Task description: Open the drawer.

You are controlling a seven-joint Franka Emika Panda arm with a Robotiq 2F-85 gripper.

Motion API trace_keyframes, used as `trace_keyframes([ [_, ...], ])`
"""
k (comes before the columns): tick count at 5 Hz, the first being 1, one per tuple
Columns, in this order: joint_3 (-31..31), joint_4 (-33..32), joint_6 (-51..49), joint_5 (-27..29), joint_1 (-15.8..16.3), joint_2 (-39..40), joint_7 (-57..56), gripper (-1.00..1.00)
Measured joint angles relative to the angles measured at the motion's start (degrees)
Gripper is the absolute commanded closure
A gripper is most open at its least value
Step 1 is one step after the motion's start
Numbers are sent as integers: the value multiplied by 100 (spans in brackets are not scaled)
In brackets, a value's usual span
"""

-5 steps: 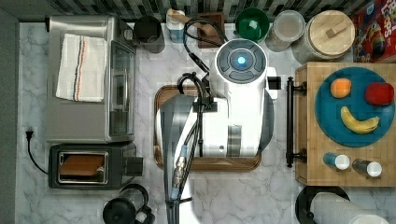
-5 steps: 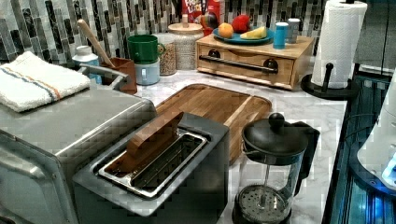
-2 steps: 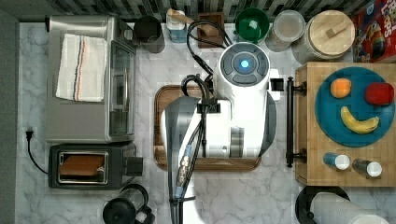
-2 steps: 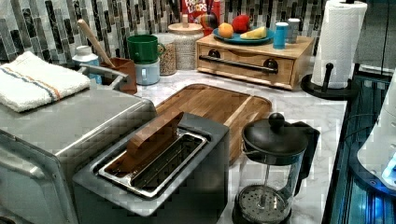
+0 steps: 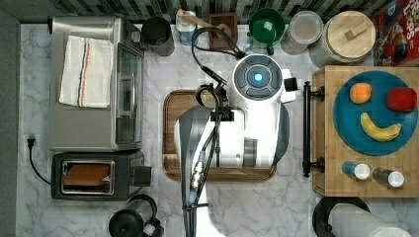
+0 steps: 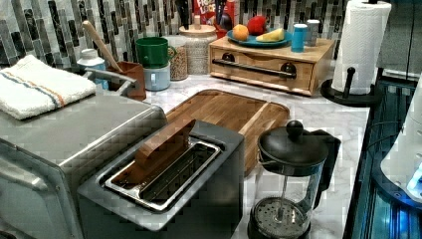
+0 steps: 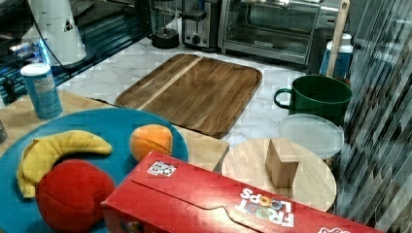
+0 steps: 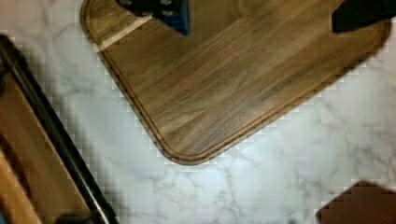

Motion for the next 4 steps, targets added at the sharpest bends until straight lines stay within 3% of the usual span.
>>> trace_keyframes([
  [2, -44, -319, 0, -213, -153, -2, -1845, -100],
  [3, -96, -431, 297, -605, -263, 26, -2441, -100],
  [4, -123, -532, 836, -652, -525, 72, -3076, -100],
])
